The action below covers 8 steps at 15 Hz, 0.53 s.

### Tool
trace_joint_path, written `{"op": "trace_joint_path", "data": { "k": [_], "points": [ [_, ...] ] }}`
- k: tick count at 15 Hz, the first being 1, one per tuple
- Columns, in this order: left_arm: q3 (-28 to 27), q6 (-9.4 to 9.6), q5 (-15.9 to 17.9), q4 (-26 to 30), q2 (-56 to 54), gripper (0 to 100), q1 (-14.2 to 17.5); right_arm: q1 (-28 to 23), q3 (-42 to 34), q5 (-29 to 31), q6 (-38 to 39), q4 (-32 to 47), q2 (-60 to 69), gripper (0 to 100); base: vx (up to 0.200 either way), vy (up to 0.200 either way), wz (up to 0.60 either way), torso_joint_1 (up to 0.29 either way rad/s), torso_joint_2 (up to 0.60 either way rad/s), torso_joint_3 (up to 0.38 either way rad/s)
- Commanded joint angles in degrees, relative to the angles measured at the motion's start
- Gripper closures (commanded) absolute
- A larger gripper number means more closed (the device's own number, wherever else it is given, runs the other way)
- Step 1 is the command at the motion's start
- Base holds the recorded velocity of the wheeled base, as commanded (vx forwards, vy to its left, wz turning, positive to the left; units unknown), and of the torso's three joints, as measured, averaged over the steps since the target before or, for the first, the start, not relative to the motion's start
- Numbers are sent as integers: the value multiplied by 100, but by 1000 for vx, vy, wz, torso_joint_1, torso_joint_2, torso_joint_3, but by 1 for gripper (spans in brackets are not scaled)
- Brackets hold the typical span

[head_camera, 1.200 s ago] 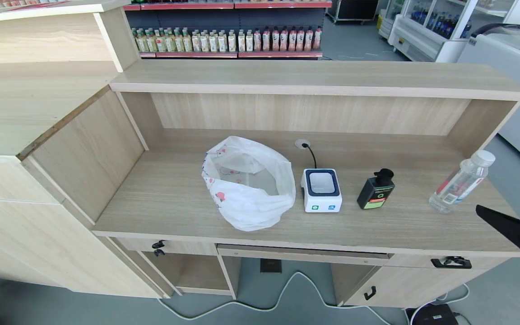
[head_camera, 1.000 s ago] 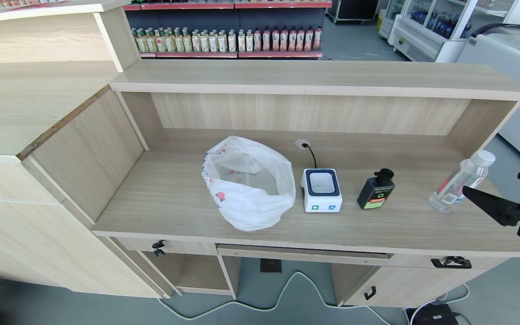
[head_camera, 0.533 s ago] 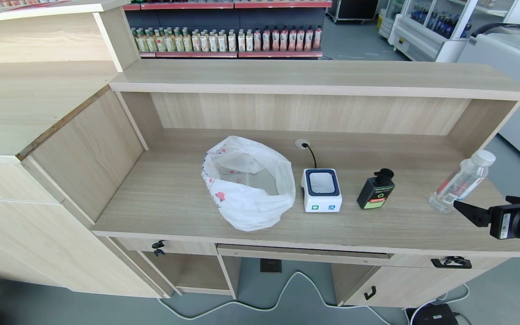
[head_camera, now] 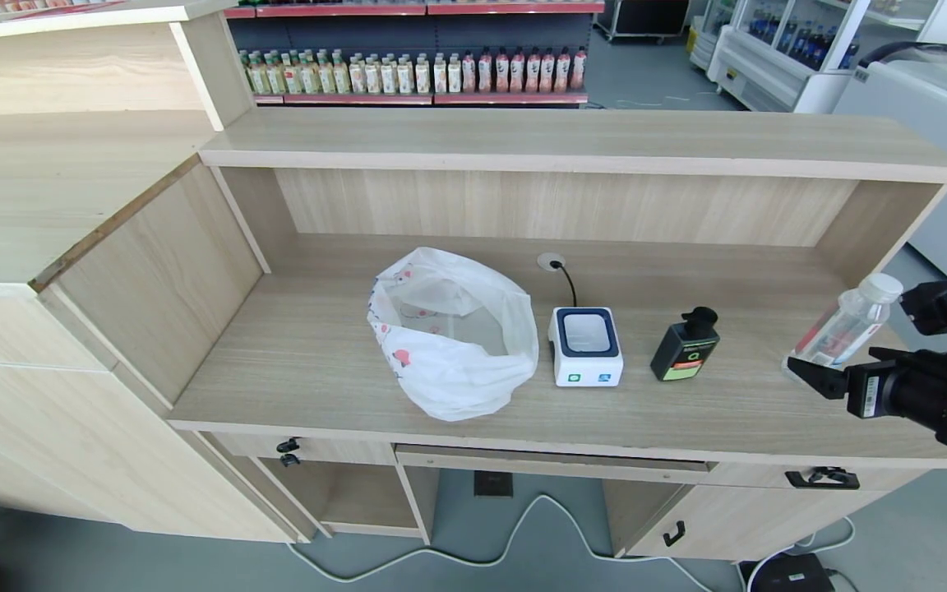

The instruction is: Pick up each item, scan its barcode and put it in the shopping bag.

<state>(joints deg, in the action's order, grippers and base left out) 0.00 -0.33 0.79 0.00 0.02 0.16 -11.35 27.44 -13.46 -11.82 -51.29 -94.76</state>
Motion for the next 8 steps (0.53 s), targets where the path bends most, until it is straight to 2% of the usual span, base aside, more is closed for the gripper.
{"op": "trace_joint_path", "data": {
  "k": [1,8],
  "points": [
    [0,-2,9,0,-2,0,2,98,86,-87,-13,-22,-368,0,0,0,0,0,0,0],
    [0,-2,0,0,-2,0,2,687,815,-78,-13,-31,-1133,0,0,0,0,0,0,0]
  ]
}}
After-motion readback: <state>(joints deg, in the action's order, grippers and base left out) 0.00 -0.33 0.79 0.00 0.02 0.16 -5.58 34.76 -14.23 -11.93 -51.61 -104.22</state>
